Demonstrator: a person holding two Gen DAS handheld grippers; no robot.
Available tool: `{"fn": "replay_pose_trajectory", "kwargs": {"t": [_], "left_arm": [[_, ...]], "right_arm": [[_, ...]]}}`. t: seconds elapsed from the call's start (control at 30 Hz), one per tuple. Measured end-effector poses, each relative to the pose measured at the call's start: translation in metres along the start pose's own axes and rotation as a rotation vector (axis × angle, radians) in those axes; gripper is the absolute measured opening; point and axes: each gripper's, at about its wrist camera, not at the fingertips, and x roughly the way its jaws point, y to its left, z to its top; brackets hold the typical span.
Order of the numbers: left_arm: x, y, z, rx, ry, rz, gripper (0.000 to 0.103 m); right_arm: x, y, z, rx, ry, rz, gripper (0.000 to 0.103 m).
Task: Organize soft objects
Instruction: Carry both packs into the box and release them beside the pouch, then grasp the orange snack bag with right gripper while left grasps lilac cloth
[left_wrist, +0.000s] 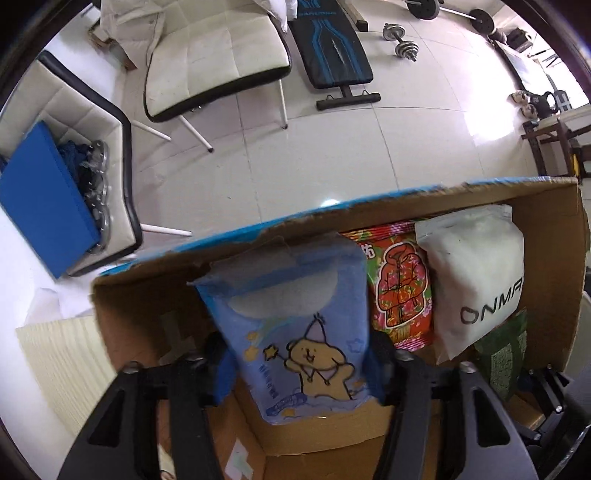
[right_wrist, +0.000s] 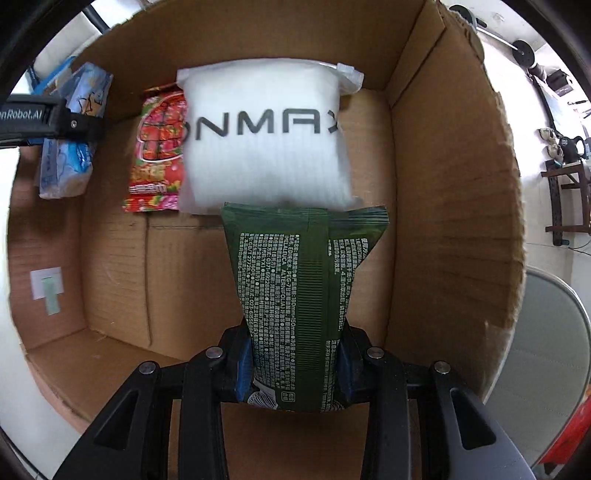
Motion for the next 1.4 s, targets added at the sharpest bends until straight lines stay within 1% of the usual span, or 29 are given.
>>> {"fn": "replay_pose_trajectory", "kwargs": {"t": [0.07, 0.1, 0.13, 0.17, 0.23, 0.27, 0.3, 0.33, 0.4, 0.5, 0.63, 0.67, 0.73, 0.77, 0.83, 0.9, 0.93, 0.97, 1.0, 1.03, 1.07, 1.1, 1.17, 1.2, 1.23, 1.27, 1.3, 1.37, 1.4], "left_arm": [[0.002, 0.009, 0.002, -0.051, -0.003, -0.016, 0.071], [0.001, 0.013, 0.003, -0.071, -0.009, -0.022, 0.083], [-0.002, 0.018, 0.002, -0.096, -0.018, -0.027, 0.093], [-0.007, 0.023, 0.001, -0.117, -0.035, -0.032, 0.094], [-0.018, 0.029, -0.002, -0.135, -0.072, -0.017, 0.094], [-0.025, 0.031, -0.005, -0.143, -0.093, -0.007, 0.095], [-0.032, 0.031, -0.008, -0.146, -0.111, -0.011, 0.097], [-0.037, 0.032, -0.010, -0.147, -0.120, -0.021, 0.099], [-0.050, 0.032, -0.019, -0.152, -0.151, -0.026, 0.100], [-0.068, 0.028, -0.040, -0.148, -0.190, -0.043, 0.100], [-0.091, 0.020, -0.074, -0.143, -0.243, -0.048, 0.101], [-0.096, 0.019, -0.081, -0.145, -0.256, -0.039, 0.101], [-0.107, 0.014, -0.098, -0.146, -0.296, -0.028, 0.101], [-0.115, 0.011, -0.111, -0.153, -0.326, -0.024, 0.101], [-0.128, 0.009, -0.134, -0.179, -0.385, -0.013, 0.101], [-0.139, 0.007, -0.159, -0.206, -0.432, -0.017, 0.101], [-0.144, 0.006, -0.177, -0.222, -0.466, -0.005, 0.101], [-0.146, 0.003, -0.194, -0.224, -0.495, 0.022, 0.101], [-0.147, -0.002, -0.206, -0.220, -0.512, 0.051, 0.101], [-0.144, -0.007, -0.222, -0.208, -0.523, 0.097, 0.101], [-0.139, -0.015, -0.239, -0.186, -0.531, 0.143, 0.101], [-0.132, -0.022, -0.251, -0.167, -0.533, 0.173, 0.101], [-0.109, -0.035, -0.273, -0.129, -0.501, 0.238, 0.101], [-0.098, -0.040, -0.280, -0.112, -0.482, 0.251, 0.101], [-0.081, -0.045, -0.287, -0.089, -0.453, 0.278, 0.101], [-0.067, -0.049, -0.291, -0.068, -0.433, 0.305, 0.100], [-0.058, -0.052, -0.294, -0.054, -0.419, 0.325, 0.100], [-0.034, -0.054, -0.296, -0.027, -0.374, 0.379, 0.096], [-0.025, -0.054, -0.299, -0.021, -0.362, 0.397, 0.096]], "right_arm": [[0.004, 0.003, 0.003, 0.000, 0.018, -0.029, 0.040], [0.004, 0.002, 0.003, 0.010, 0.025, -0.039, 0.047], [0.004, 0.003, 0.004, 0.021, 0.024, -0.013, 0.055], [0.003, 0.003, 0.004, 0.030, 0.020, 0.016, 0.061], [-0.009, 0.010, 0.002, 0.027, 0.004, 0.051, 0.083], [-0.014, 0.014, 0.001, 0.019, -0.011, 0.044, 0.089], [-0.020, 0.019, 0.000, 0.008, -0.028, 0.026, 0.100], [-0.029, 0.025, -0.001, -0.006, -0.055, -0.008, 0.103], [-0.041, 0.032, -0.003, -0.019, -0.088, -0.028, 0.103], [-0.055, 0.037, -0.006, -0.019, -0.115, -0.050, 0.103], [-0.075, 0.039, -0.014, 0.003, -0.146, -0.035, 0.103], [-0.081, 0.038, -0.016, 0.008, -0.153, -0.033, 0.103], [-0.092, 0.039, -0.019, 0.015, -0.166, -0.027, 0.103], [-0.096, 0.036, -0.022, 0.019, -0.173, -0.019, 0.103], [-0.105, 0.030, -0.028, 0.026, -0.188, 0.022, 0.103], [-0.116, 0.026, -0.039, 0.044, -0.211, 0.106, 0.103], [-0.123, 0.023, -0.048, 0.053, -0.232, 0.156, 0.103], [-0.131, 0.020, -0.060, 0.059, -0.256, 0.202, 0.103], [-0.134, 0.017, -0.069, 0.065, -0.275, 0.220, 0.103], [-0.137, 0.012, -0.086, 0.075, -0.307, 0.231, 0.103], [-0.138, 0.008, -0.098, 0.079, -0.324, 0.230, 0.103], [-0.137, 0.003, -0.109, 0.082, -0.336, 0.223, 0.103], [-0.128, -0.012, -0.137, 0.105, -0.338, 0.205, 0.103], [-0.122, -0.018, -0.148, 0.124, -0.328, 0.201, 0.103], [-0.107, -0.029, -0.162, 0.170, -0.302, 0.221, 0.103], [-0.096, -0.034, -0.170, 0.201, -0.282, 0.251, 0.103], [-0.076, -0.039, -0.178, 0.241, -0.242, 0.295, 0.103], [-0.044, -0.040, -0.184, 0.294, -0.175, 0.351, 0.098], [-0.025, -0.037, -0.187, 0.324, -0.144, 0.385, 0.092]]}}
